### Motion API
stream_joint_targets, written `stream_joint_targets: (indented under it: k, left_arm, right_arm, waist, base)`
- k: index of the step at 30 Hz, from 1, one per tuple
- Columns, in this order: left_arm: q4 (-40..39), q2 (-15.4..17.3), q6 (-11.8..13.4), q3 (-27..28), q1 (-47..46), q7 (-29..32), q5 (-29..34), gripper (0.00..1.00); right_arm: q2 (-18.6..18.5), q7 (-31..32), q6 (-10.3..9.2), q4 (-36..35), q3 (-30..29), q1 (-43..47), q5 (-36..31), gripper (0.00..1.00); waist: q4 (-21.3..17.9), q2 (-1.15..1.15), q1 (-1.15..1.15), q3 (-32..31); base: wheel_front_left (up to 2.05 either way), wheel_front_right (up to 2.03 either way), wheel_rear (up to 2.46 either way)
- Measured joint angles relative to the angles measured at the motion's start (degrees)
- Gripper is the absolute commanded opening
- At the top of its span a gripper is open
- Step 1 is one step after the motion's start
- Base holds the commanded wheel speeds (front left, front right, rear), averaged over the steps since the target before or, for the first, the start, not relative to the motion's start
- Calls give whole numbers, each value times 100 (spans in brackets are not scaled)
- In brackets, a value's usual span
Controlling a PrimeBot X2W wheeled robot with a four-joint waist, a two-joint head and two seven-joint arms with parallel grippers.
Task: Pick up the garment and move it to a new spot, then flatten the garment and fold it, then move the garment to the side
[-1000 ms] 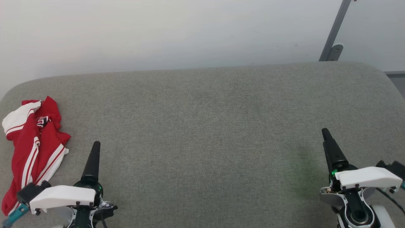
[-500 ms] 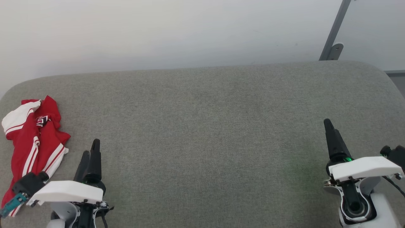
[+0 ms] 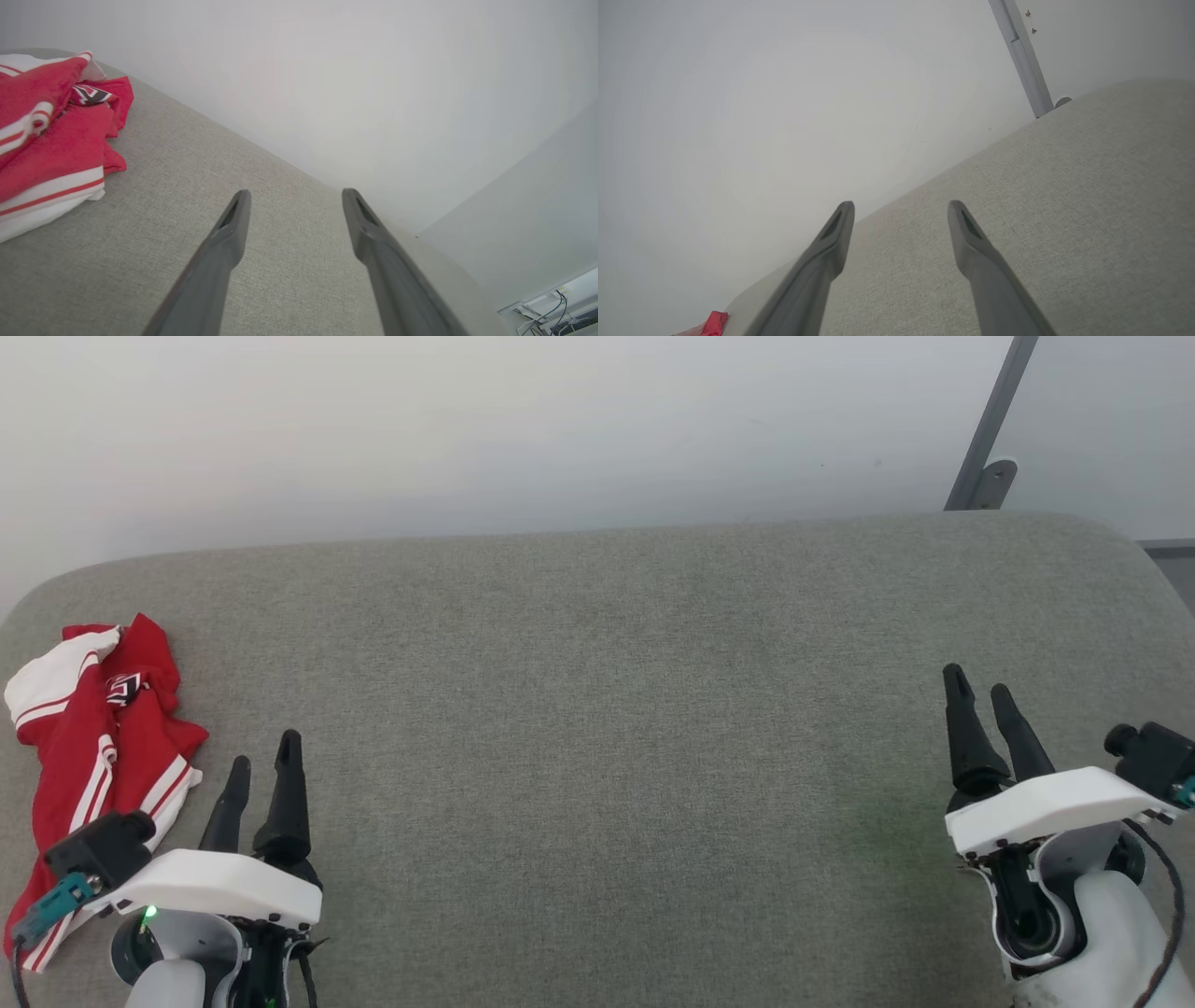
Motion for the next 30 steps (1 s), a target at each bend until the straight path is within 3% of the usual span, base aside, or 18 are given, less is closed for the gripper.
stream_joint_targets:
  k: [15,30]
  left_arm:
    - [51,140,43,-126,-68,-252,1155,100]
    - [354,168,26,-129,-52,-483,1940,100]
  right_arm:
    - [-32,-248,0,186,34,-239,-1722,100]
    - [-37,-481,0,326,97,-244,-2474,100]
  waist:
    - [-19,0,0,12]
    - [-68,0,0,-85]
  base:
    - [0,0,0]
    - [0,0,0]
